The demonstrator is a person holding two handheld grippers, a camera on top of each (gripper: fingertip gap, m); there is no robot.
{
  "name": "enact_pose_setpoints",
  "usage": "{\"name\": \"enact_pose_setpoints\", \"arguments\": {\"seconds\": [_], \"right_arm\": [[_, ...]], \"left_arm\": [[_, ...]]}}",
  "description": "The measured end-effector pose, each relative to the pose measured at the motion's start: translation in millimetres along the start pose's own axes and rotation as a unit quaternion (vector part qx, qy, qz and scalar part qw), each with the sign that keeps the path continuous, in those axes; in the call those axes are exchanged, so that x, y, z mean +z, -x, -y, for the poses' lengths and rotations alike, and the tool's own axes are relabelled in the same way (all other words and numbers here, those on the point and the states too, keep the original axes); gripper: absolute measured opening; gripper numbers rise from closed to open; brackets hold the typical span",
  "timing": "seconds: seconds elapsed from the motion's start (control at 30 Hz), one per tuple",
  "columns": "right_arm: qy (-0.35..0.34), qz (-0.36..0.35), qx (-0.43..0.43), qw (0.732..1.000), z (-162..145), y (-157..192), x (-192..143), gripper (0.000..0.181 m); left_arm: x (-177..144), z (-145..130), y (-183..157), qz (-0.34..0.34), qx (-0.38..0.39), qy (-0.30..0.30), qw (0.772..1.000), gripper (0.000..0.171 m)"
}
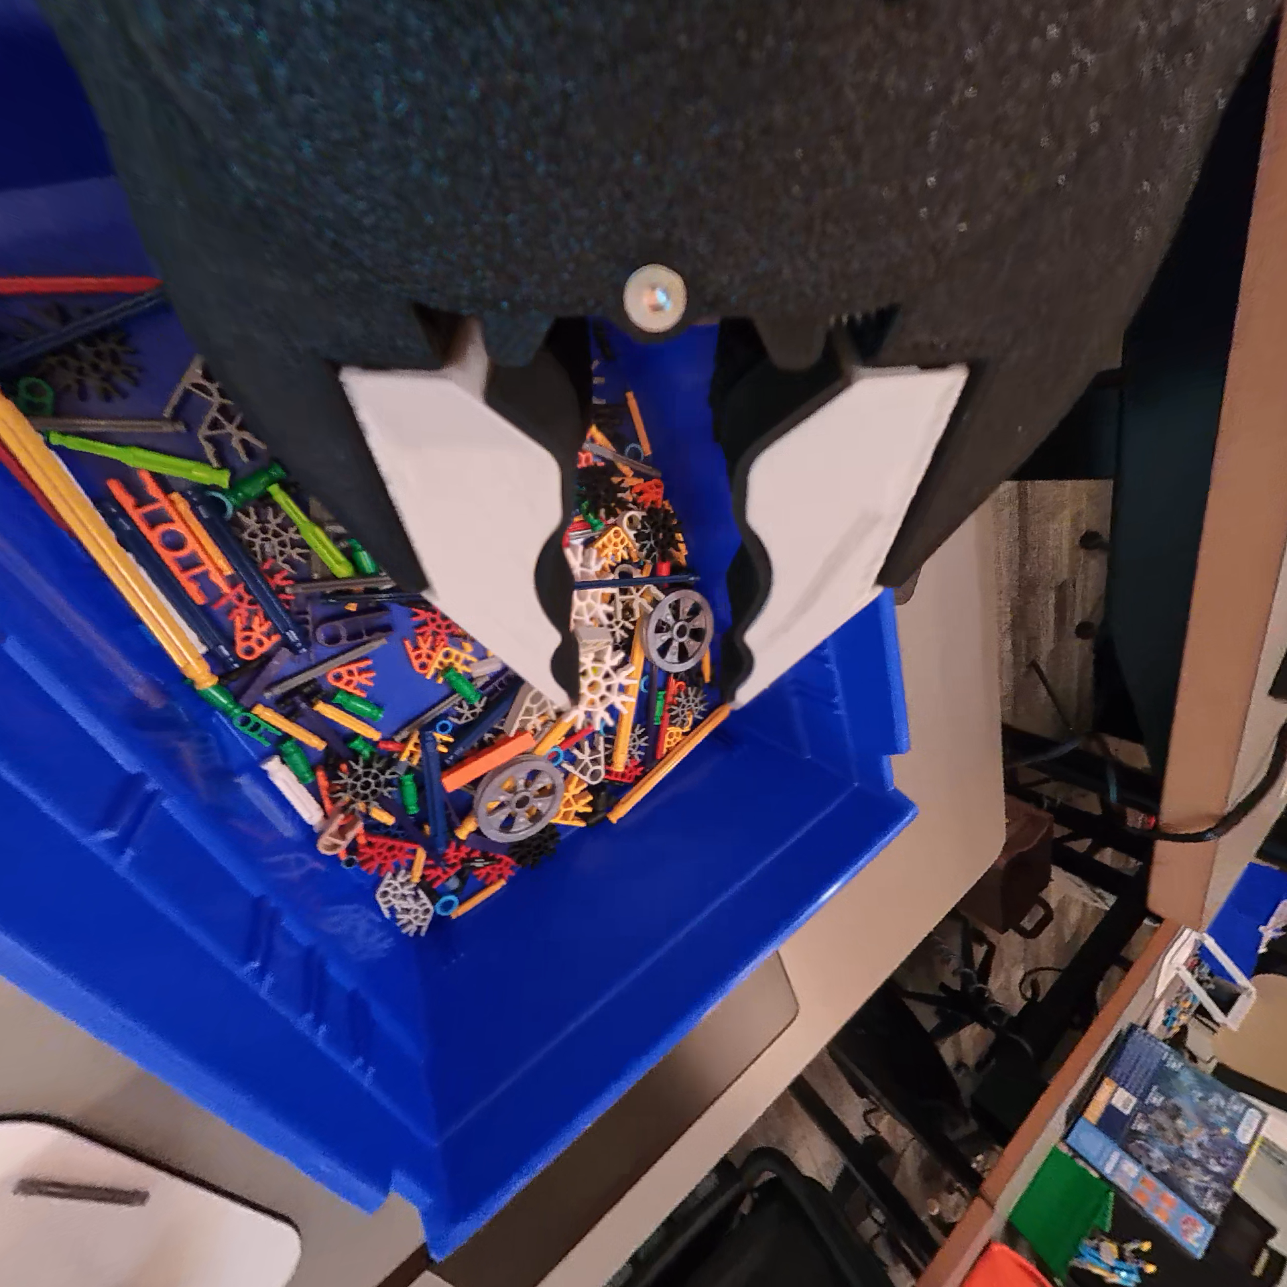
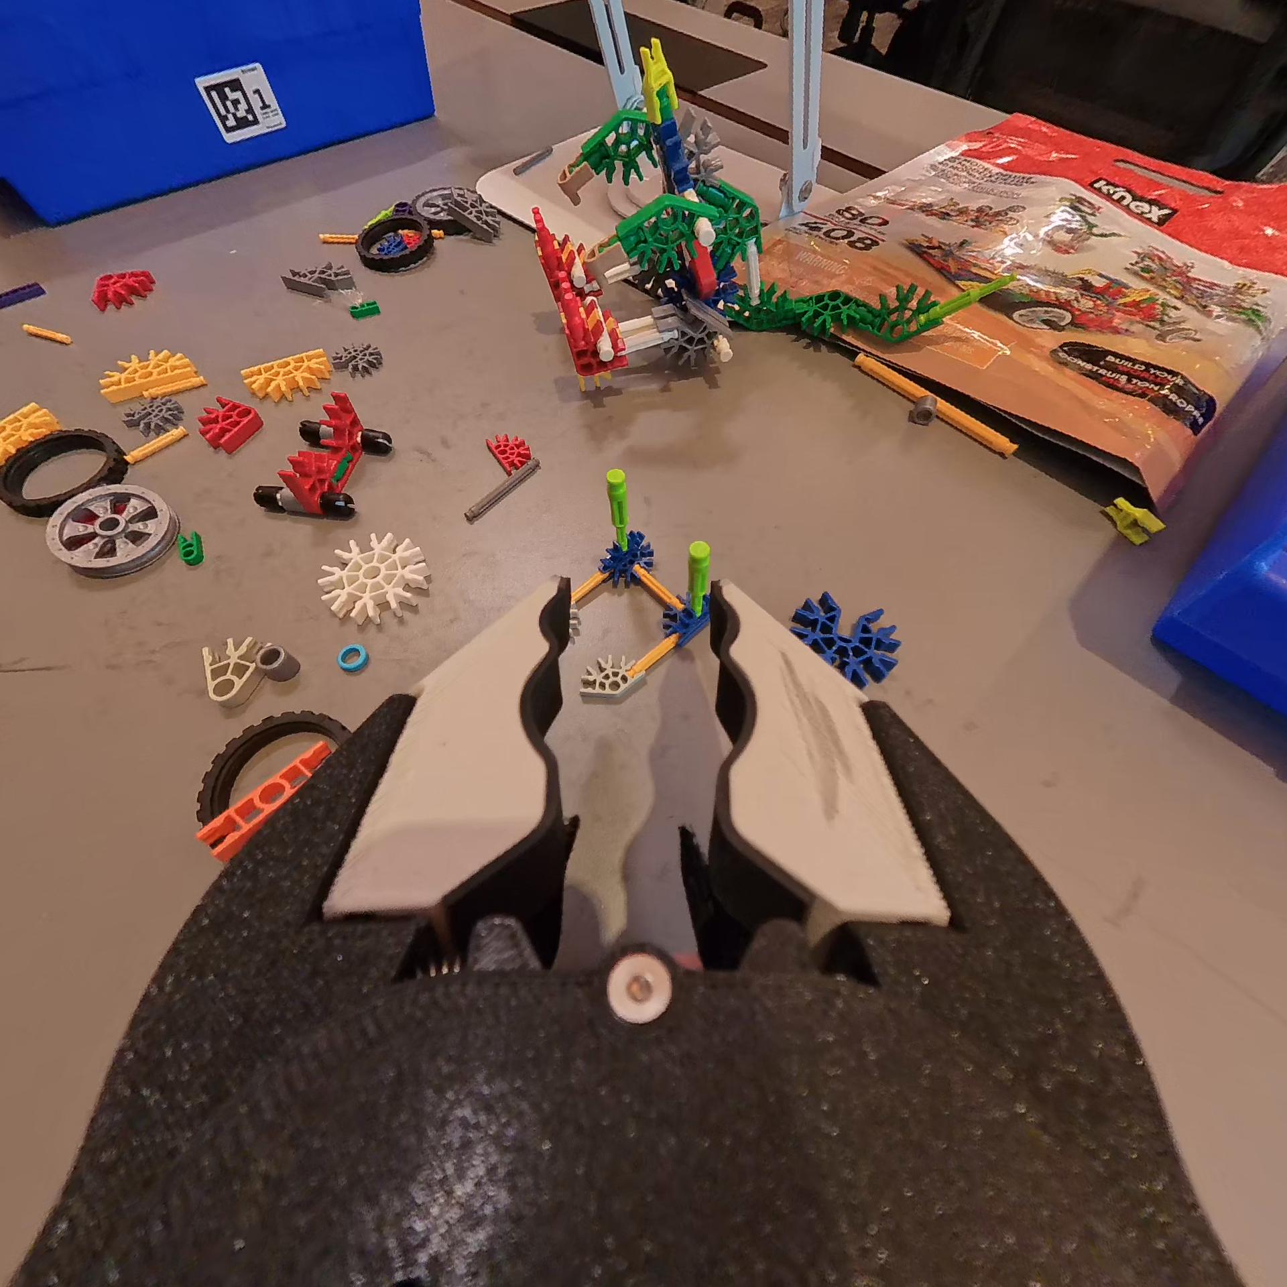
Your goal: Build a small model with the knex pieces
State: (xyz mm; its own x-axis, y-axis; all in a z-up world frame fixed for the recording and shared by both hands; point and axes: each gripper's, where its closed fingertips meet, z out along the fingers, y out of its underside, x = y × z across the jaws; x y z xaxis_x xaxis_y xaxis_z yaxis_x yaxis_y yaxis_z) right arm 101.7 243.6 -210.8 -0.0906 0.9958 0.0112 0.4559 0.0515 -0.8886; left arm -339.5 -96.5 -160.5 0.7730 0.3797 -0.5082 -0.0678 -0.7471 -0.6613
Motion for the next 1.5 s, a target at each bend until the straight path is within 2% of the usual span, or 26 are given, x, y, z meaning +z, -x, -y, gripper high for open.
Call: {"name": "enact_pose_setpoints", "arguments": {"seconds": [0.23, 0.43, 0.53, 0.6, 0.67, 0.73, 1.03, 1.17, 1.5], "right_arm": [[0.001, 0.0, 0.0, 1.0, 0, 0, 0, 0.039], [0.001, 0.001, 0.0, 1.0, 0, 0, 1, 0.039], [0.001, 0.001, 0.001, 1.0, 0, 0, 0, 0.039], [0.0, 0.002, 0.002, 1.0, 0, 0, 0, 0.039], [0.001, 0.002, 0.001, 1.0, 0, 0, 1, 0.039], [0.002, 0.003, 0.0, 1.0, 0, 0, 1, 0.039], [0.001, 0.004, 0.002, 1.0, 0, 0, 1, 0.039], [0.0, 0.004, 0.004, 1.0, 0, 0, 0, 0.039], [-0.001, 0.004, 0.002, 1.0, 0, 0, 0, 0.039]], "left_arm": [[2, -6, 9, 0.014, -0.018, 0.011, 1.0, 0.037], [-12, 14, 28, 0.053, -0.012, -0.027, 0.998, 0.031], [-20, 18, 35, 0.059, 0.02, -0.013, 0.998, 0.025], [-23, 8, 29, 0.024, 0.051, 0.033, 0.998, 0.022], [-27, 6, 31, 0.016, 0.071, 0.048, 0.996, 0.016], [-32, -3, 22, -0.03, 0.082, 0.079, 0.993, 0.015], [-31, -35, 11, -0.083, 0.141, 0.166, 0.973, 0.011], [-24, -47, -1, -0.101, 0.158, 0.19, 0.964, 0.014], [-4, -64, -26, -0.156, 0.141, 0.225, 0.952, 0.03]]}}
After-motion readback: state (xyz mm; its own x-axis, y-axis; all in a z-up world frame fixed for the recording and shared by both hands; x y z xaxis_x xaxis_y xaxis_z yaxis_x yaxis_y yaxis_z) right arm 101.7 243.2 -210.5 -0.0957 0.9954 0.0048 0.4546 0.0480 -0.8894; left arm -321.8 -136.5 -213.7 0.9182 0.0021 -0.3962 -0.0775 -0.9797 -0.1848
